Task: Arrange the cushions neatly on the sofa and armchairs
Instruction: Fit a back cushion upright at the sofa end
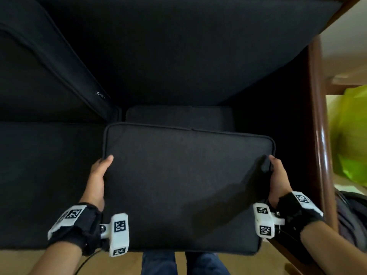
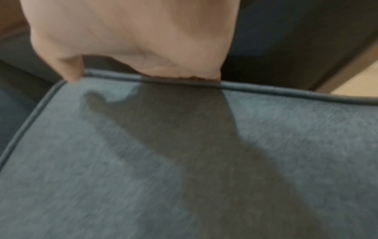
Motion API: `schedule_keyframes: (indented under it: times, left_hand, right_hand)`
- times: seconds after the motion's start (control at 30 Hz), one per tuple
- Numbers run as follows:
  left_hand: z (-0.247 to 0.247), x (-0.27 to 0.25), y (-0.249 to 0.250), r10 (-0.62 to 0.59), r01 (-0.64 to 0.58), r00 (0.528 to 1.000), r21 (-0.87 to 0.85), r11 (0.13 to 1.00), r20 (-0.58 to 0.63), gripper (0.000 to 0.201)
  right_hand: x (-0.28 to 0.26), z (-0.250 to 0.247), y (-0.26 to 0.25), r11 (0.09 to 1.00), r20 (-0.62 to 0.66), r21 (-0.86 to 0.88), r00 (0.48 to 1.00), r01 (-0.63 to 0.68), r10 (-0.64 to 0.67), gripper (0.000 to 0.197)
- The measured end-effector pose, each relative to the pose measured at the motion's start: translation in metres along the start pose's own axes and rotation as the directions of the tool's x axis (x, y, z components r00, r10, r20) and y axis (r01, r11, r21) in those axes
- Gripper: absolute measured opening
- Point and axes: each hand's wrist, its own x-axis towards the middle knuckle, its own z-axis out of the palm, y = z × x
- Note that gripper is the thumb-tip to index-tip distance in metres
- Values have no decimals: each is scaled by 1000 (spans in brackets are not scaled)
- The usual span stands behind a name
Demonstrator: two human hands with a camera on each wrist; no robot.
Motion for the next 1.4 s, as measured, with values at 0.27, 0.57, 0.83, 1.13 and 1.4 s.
schedule_keyframes:
  times: [0.27, 0.57, 0.83, 1.13, 1.4]
  left_hand:
    - [10, -88, 27, 82, -86, 996, -92, 992, -44, 52]
    - [-24, -145, 70, 288, -304, 953, -309, 901, -95, 25]
    - [-45, -151, 66, 170, -187, 981, -214, 959, -96, 42]
    - [-45, -154, 78, 187, -170, 975, 139, 976, -123, 80]
    - [-83, -158, 82, 160, -181, 983, 411, 893, 84, 74]
  right_hand:
    - [-75, -3, -4, 979, 4, 130, 987, 160, -162, 93]
    - [-156, -14, -24, 839, 39, 414, 913, 354, -405, 67]
    - [-152, -5, -3, 915, -28, 254, 948, 315, -318, 59]
    - [-190, 10, -4, 905, -193, 31, 891, 424, -411, 62]
    - [-282, 86, 29, 506, -128, -607, 554, 612, -823, 51]
